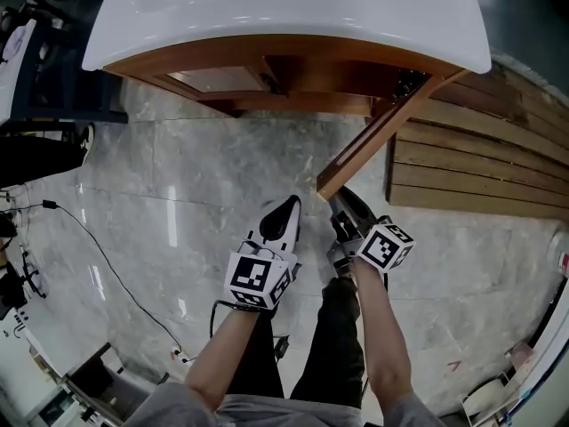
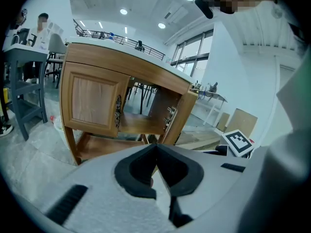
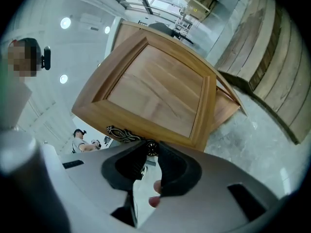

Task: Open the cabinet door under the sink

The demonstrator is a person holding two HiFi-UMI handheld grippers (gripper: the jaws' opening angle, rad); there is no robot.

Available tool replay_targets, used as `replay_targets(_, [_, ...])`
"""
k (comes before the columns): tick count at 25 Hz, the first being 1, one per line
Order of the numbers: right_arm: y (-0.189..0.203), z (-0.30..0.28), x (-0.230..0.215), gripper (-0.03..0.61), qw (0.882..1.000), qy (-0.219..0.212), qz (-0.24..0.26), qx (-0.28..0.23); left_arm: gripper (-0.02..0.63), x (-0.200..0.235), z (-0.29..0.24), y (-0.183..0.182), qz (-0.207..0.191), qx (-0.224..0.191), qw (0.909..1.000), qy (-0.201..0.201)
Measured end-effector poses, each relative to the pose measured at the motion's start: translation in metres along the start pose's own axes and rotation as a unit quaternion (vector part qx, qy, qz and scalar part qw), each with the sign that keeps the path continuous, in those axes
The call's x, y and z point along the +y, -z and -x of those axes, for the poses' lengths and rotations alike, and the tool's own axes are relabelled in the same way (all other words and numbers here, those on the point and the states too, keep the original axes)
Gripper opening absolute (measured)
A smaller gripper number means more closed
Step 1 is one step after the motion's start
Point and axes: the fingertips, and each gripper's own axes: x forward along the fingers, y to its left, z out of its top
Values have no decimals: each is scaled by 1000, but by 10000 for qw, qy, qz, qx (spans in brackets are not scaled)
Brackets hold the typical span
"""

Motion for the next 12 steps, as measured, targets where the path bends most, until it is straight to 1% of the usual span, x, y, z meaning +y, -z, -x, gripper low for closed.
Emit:
replay_targets(6, [-2,35,-10,80,10000,62,-27,5,8,-32,-3,10,32,29,9999,105])
replay_targets(12, [-10,71,-30,77,9992,355,-90,-167,8,-57,-10,14,1,92,9996,282])
